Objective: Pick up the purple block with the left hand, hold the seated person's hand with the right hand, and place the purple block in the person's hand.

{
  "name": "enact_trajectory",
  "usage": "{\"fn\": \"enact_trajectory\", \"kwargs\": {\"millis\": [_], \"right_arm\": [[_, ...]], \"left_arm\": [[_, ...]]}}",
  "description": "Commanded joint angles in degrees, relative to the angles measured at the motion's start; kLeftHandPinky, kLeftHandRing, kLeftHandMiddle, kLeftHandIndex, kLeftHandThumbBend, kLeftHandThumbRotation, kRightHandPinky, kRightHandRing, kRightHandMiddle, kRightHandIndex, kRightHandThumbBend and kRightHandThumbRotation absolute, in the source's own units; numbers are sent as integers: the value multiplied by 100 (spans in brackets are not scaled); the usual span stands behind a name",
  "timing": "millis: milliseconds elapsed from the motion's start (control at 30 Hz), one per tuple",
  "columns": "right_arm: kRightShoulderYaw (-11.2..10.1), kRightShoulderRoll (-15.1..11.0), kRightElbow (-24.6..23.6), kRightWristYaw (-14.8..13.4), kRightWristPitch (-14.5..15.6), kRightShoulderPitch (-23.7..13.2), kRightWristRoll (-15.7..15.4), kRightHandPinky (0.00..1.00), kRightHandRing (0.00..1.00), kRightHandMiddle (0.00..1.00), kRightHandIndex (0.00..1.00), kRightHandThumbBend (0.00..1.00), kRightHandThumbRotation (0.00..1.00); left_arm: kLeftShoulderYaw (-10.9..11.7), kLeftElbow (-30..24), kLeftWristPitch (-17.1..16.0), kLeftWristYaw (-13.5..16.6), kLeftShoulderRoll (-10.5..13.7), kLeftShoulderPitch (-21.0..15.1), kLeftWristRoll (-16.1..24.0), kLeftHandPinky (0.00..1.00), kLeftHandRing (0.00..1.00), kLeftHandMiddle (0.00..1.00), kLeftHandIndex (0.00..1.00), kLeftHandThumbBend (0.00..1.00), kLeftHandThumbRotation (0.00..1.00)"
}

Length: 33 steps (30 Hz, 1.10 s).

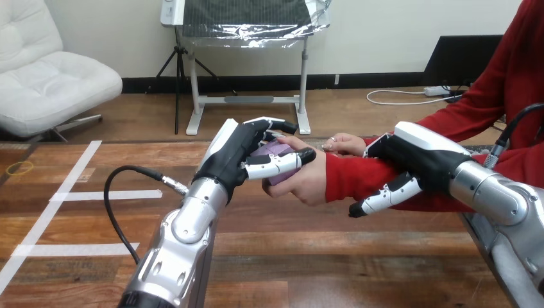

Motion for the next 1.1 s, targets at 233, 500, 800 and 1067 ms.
{"fn": "enact_trajectory", "kwargs": {"millis": [233, 500, 800, 1067], "right_arm": [[-44, -58, -545, 160, -246, -17, 63, 54, 62, 65, 66, 100, 60], [-97, -163, -658, 174, -241, 126, 40, 63, 72, 73, 71, 100, 72], [-186, -235, -807, 117, -235, 323, 64, 65, 77, 77, 76, 100, 81], [-261, -281, -852, 46, -311, 437, 76, 64, 79, 80, 80, 100, 88]], "left_arm": [[269, -1046, 9, -94, 200, 322, -175, 63, 72, 74, 75, 72, 62], [360, -1511, -86, -167, 283, 660, -242, 66, 74, 75, 74, 68, 70], [422, -2087, -160, -190, 364, 1170, -323, 62, 70, 71, 72, 68, 77], [427, -2495, -173, -183, 347, 1631, -312, 63, 72, 72, 72, 66, 82]]}}
